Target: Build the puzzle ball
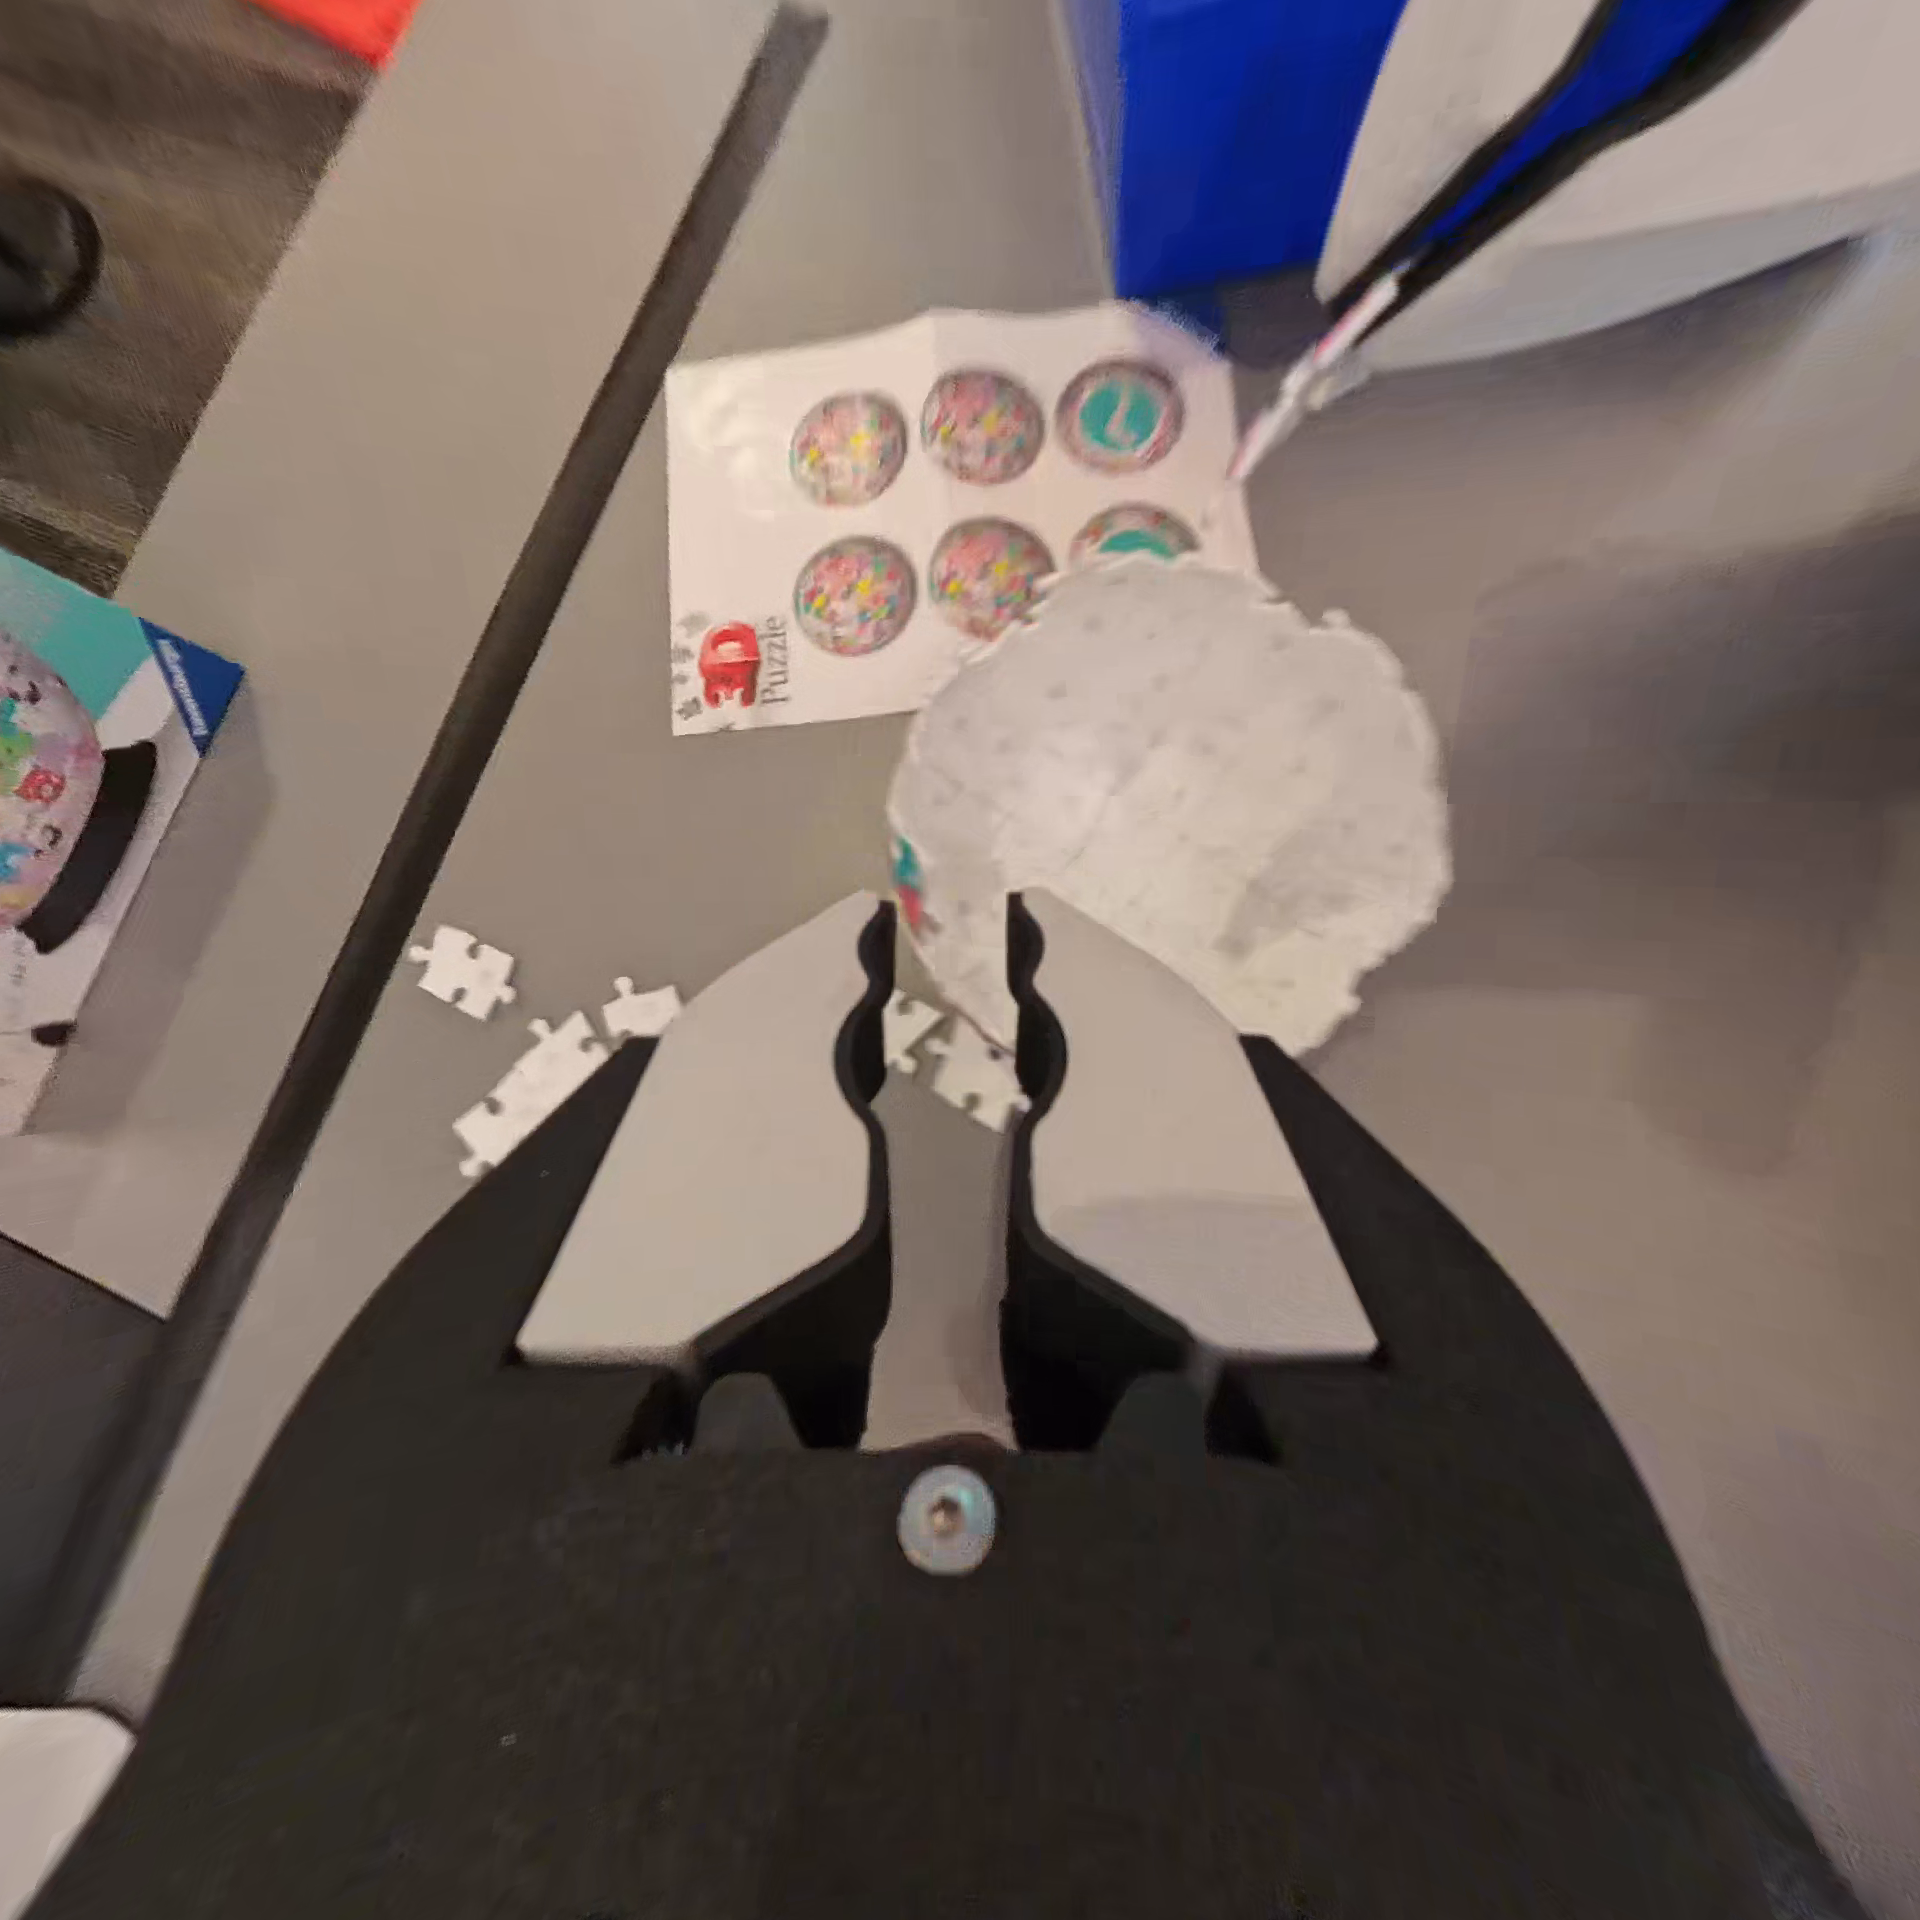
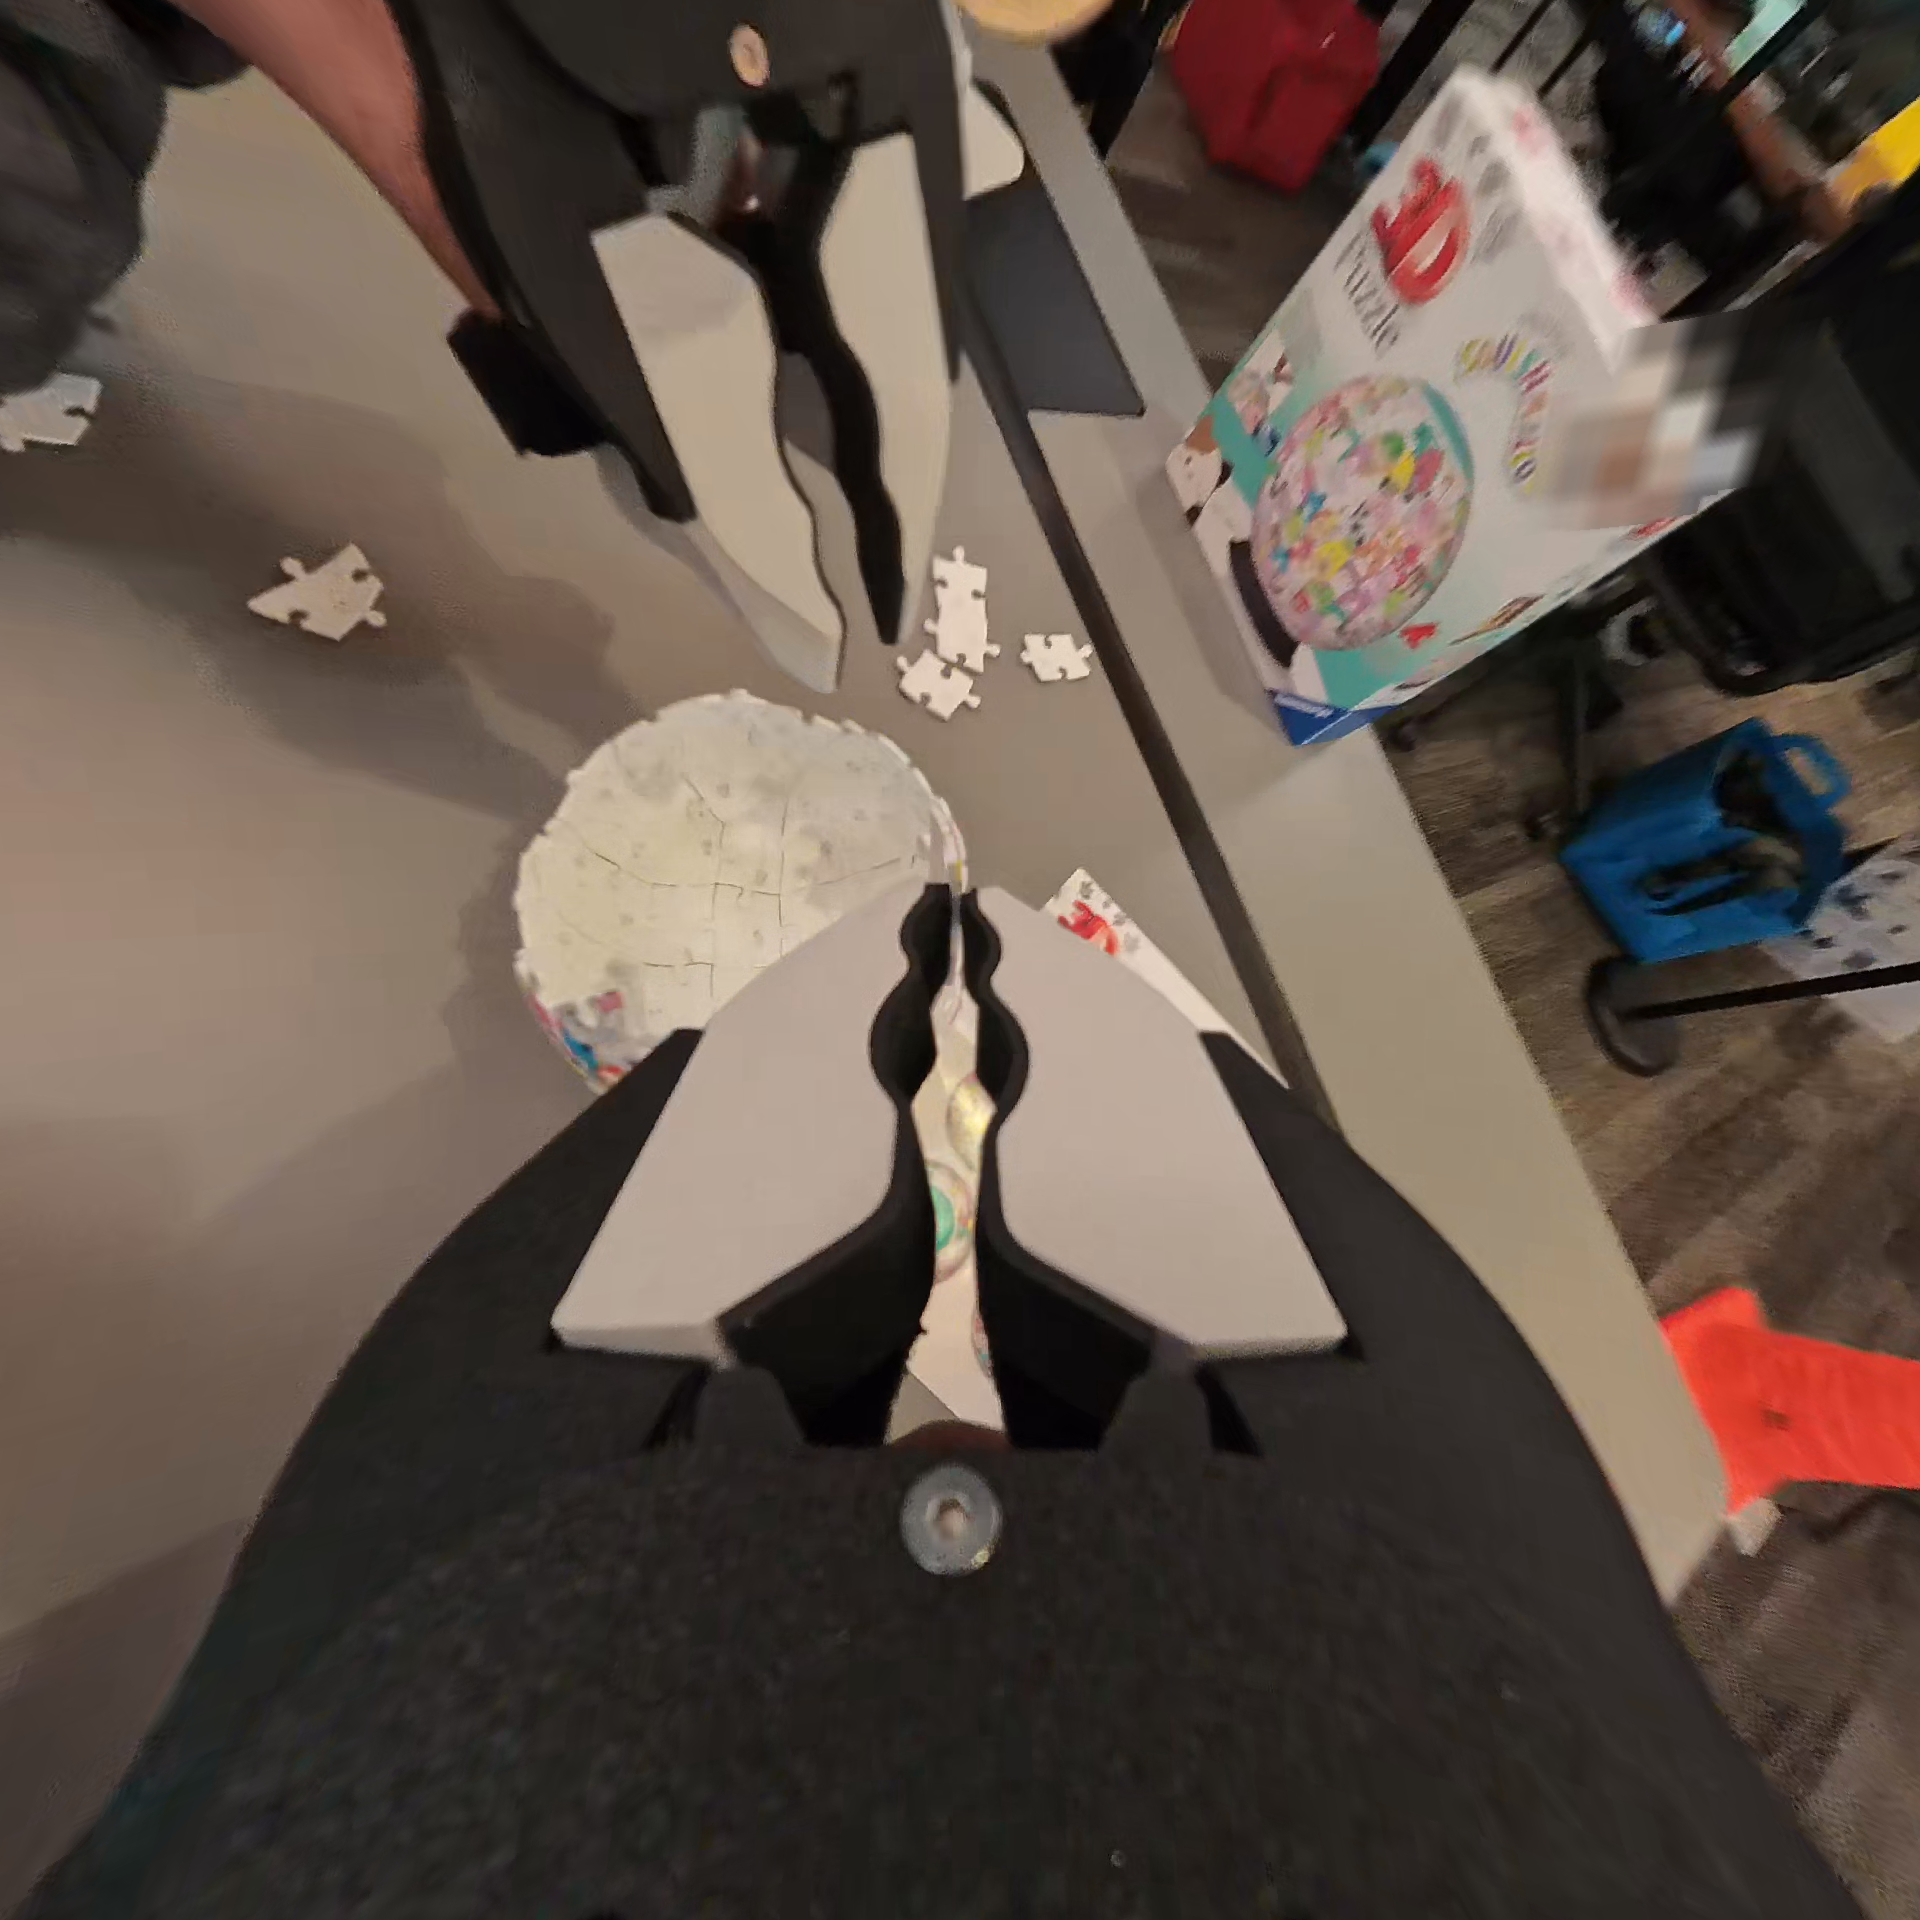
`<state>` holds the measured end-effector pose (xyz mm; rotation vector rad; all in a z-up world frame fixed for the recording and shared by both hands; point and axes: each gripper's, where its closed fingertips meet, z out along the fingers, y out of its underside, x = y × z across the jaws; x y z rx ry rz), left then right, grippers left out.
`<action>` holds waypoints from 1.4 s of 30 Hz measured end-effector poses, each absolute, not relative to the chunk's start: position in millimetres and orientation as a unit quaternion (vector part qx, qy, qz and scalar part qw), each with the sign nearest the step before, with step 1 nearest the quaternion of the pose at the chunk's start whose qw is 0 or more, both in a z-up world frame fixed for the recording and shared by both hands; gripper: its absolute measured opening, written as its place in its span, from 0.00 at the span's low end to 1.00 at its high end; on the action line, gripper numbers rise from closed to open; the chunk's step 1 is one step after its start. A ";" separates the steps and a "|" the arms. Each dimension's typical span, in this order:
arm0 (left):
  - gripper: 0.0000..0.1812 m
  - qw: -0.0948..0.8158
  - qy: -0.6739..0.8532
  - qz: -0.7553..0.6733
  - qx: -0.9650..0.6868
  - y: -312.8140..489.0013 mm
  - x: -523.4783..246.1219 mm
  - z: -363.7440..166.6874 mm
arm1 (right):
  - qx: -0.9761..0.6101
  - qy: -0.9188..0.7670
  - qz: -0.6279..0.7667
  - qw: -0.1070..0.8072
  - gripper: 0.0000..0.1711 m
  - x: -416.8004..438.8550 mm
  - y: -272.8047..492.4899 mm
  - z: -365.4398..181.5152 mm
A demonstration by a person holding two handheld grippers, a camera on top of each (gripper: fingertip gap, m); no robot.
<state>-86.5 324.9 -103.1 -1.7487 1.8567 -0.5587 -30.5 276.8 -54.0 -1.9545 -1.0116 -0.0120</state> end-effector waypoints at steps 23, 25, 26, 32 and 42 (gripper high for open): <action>0.07 0.061 0.730 -0.263 -0.627 334.6 -77.0 -166.6 | -0.826 -0.446 0.040 0.343 0.01 -31.9 325.4 -97.5; 0.07 0.047 0.723 -0.275 -0.632 333.3 -80.9 -171.4 | -0.823 -0.461 0.046 0.328 0.01 -35.2 321.1 -95.6; 0.07 0.040 0.718 -0.283 -0.635 332.5 -82.6 -173.8 | -0.820 -0.470 0.049 0.323 0.01 -37.7 319.9 -96.0; 0.08 0.014 0.684 -0.343 -0.643 329.3 -83.9 -177.6 | -0.808 -0.512 0.051 0.288 0.01 -45.8 329.1 -111.4; 0.24 0.137 0.680 -0.377 -0.614 348.4 -69.5 -142.5 | -0.796 -0.543 0.057 0.262 0.01 -46.8 335.9 -110.9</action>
